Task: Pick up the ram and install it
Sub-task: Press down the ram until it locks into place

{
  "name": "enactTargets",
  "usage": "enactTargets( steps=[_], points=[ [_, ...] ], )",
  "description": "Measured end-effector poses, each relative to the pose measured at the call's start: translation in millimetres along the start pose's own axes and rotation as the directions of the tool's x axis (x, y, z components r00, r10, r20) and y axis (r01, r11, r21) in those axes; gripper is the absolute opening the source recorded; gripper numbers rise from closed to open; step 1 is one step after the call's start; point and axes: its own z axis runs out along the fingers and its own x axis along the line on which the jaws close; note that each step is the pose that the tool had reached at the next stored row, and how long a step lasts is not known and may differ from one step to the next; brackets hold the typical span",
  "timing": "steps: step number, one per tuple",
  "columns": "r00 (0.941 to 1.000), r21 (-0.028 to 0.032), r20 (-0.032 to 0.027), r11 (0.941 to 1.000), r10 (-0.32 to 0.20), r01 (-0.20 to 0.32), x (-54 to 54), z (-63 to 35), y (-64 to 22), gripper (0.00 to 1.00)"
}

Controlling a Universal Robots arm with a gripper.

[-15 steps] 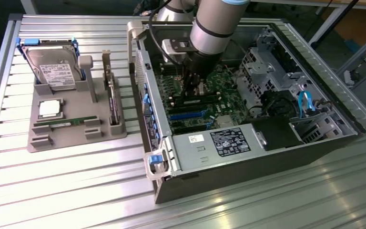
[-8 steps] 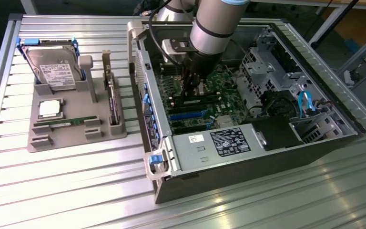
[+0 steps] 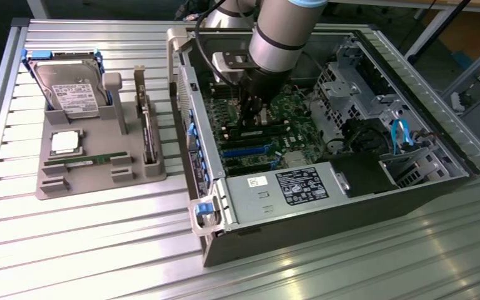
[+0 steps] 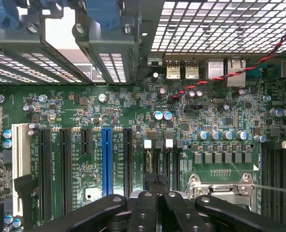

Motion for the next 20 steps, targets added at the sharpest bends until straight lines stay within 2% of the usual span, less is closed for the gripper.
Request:
enactTargets(
  steps=[20],
  points=[
    [1.0, 0.0, 0.0008, 1.0, 0.0, 0.0, 0.2, 1.3, 0.0, 0.1]
  ],
)
